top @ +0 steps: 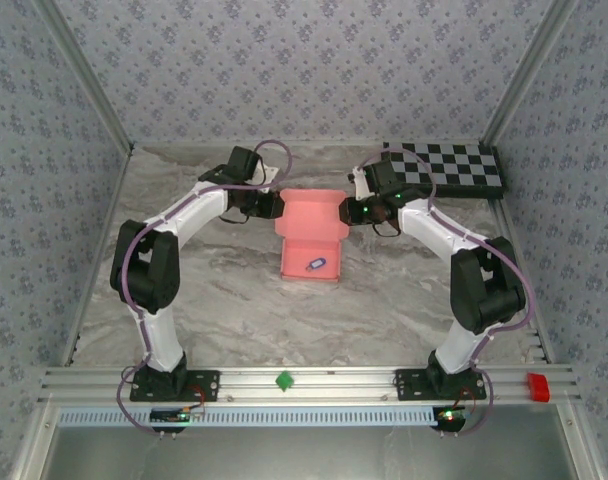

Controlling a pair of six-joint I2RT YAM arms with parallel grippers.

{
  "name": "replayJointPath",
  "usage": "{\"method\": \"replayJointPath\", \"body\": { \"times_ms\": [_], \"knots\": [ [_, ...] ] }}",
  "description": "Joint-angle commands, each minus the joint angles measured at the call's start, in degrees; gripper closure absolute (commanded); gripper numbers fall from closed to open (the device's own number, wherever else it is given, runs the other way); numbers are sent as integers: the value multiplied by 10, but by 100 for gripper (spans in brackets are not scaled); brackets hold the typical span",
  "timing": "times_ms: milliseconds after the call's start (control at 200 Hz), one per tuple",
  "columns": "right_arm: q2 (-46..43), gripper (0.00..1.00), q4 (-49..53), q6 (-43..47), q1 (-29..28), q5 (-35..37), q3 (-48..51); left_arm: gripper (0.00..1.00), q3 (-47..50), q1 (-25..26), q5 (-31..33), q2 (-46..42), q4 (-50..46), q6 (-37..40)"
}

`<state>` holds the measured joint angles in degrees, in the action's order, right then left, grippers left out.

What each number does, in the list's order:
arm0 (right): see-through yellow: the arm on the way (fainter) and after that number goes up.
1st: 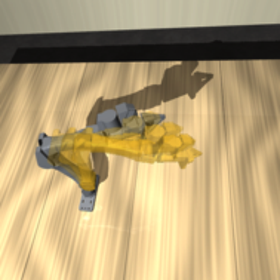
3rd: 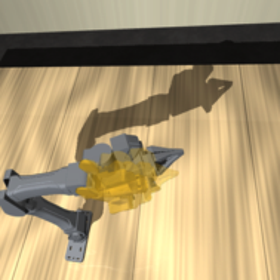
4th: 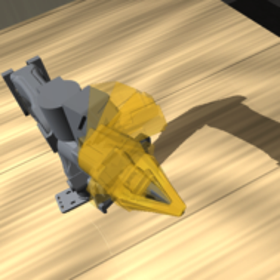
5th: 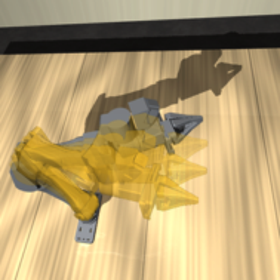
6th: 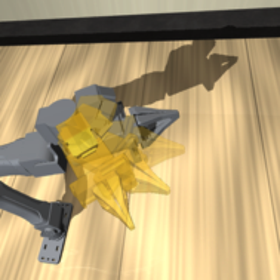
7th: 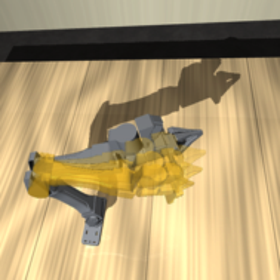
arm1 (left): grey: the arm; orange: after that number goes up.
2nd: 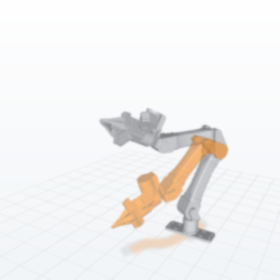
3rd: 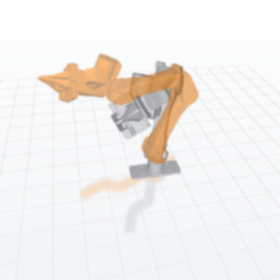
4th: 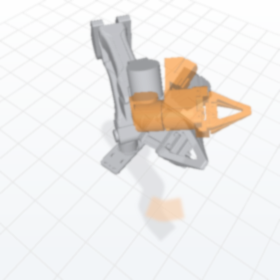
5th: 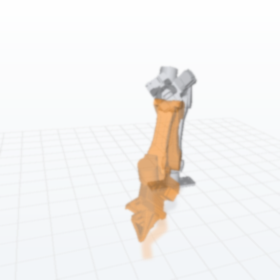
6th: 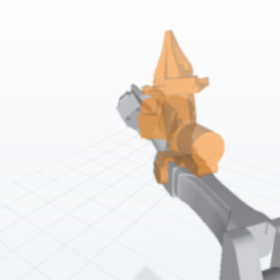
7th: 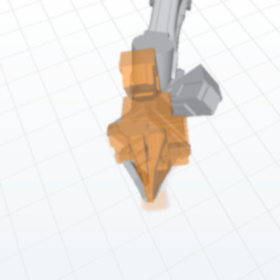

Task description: Fold the paper box

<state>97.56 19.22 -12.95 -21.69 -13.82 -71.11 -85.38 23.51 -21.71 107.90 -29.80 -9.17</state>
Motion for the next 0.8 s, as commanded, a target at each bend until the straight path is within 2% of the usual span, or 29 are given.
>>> {"method": "replayJointPath", "body": {
  "times_ms": [0,540,795],
  "knots": [
    [3,83,12,3,-6,19,-20,91,-20,-2,-10,0,6,-2],
    [5,100,-42,19,-29,83,-33,100,-4,3,60,-28,65,-31],
    [10,100,-107,59,-38,116,-36,100,42,3,99,-55,148,-50]
  ]
}}
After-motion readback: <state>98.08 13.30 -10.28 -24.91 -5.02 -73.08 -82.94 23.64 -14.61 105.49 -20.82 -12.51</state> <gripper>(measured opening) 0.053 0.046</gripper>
